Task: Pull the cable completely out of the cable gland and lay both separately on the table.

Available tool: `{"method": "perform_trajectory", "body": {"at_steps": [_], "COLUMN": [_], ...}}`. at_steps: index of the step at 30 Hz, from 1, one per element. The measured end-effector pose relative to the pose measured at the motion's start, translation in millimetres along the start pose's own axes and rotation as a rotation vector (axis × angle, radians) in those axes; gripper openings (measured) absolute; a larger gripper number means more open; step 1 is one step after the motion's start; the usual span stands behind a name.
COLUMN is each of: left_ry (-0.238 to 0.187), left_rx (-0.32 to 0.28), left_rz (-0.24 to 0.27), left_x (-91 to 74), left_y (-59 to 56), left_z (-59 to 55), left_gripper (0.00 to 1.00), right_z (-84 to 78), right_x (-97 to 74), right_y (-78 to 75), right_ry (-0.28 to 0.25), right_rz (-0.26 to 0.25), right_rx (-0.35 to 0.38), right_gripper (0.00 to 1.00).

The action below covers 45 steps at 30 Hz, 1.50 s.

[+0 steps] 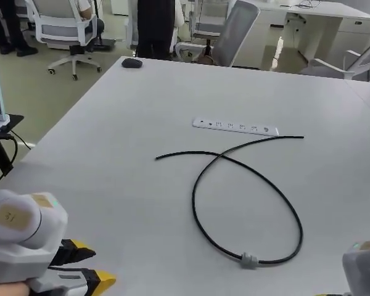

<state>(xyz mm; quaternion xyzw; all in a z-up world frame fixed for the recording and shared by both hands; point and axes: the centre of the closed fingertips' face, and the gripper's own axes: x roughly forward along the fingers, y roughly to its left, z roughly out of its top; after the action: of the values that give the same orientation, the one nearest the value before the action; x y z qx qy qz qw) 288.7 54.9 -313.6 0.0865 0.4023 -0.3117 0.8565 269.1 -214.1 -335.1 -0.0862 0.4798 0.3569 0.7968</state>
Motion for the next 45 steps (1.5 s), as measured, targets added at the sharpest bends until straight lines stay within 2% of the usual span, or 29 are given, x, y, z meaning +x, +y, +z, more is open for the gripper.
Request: {"method": "perform_trajectory", "body": {"at_steps": [3,6,7,12,15,17,20,22,25,29,33,36,41,43,45], "left_ry": [-0.012,-0.017,-0.025,-0.049,-0.053,-0.059,-0.080,-0.087,-0.089,-0.091,-0.073,-0.039,-0.013,-0.003,-0.022], "left_rx": [-0.002,0.005,0.016,0.071,0.079,0.099,0.140,0.164,0.209,0.282,0.340,0.420,0.491,0.538,0.572], "left_rz": [-0.019,-0.014,0.007,0.048,0.050,0.036,0.001,-0.022,-0.079,-0.134,-0.211,-0.274,-0.338,-0.356,-0.368], "left_x": [-1.2,-2.8,-3.5,-5.4,-2.4,2.5,14.6,21.5,34.4,48.6,64.6,80.7,105.2,118.3,125.7], "left_y": [-2.5,0.2,4.5,14.5,16.9,13.9,1.8,-6.8,-25.0,-40.9,-60.3,-78.6,-97.9,-104.8,-110.5], "left_z": [3.2,6.3,10.2,33.0,43.0,52.4,70.0,77.5,89.6,104.3,112.5,115.7,123.1,127.4,132.8], "left_gripper": [0.36,0.36,0.35,0.34,0.34,0.33,0.33,0.33,0.34,0.34,0.34,0.34,0.35,0.34,0.30], "right_z": [-0.1,-0.1,-0.1,0.2,2.0,3.2,6.9,9.8,11.0,16.1,20.3,22.9,23.4,23.9,25.1], "right_x": [-0.1,-0.5,-0.8,-4.3,-9.1,-12.5,-17.0,-19.2,-21.7,-27.8,-32.1,-33.7,-36.5,-39.6,-43.3], "right_y": [0.3,0.6,0.9,2.0,2.2,1.2,3.8,7.8,9.2,14.2,16.6,17.2,16.3,17.1,17.3], "right_ry": [0.001,0.000,0.000,-0.007,-0.021,-0.031,-0.053,-0.066,-0.069,-0.093,-0.111,-0.126,-0.140,-0.147,-0.157], "right_rz": [0.001,0.002,0.005,0.024,0.030,0.031,0.046,0.067,0.070,0.083,0.081,0.081,0.075,0.071,0.066], "right_rx": [-0.001,-0.002,-0.003,0.018,0.021,0.027,0.042,0.044,0.041,0.045,0.042,0.051,0.069,0.074,0.081], "right_gripper": [0.25,0.25,0.25,0.26,0.26,0.27,0.26,0.26,0.26,0.26,0.27,0.27,0.26,0.26,0.26]}}
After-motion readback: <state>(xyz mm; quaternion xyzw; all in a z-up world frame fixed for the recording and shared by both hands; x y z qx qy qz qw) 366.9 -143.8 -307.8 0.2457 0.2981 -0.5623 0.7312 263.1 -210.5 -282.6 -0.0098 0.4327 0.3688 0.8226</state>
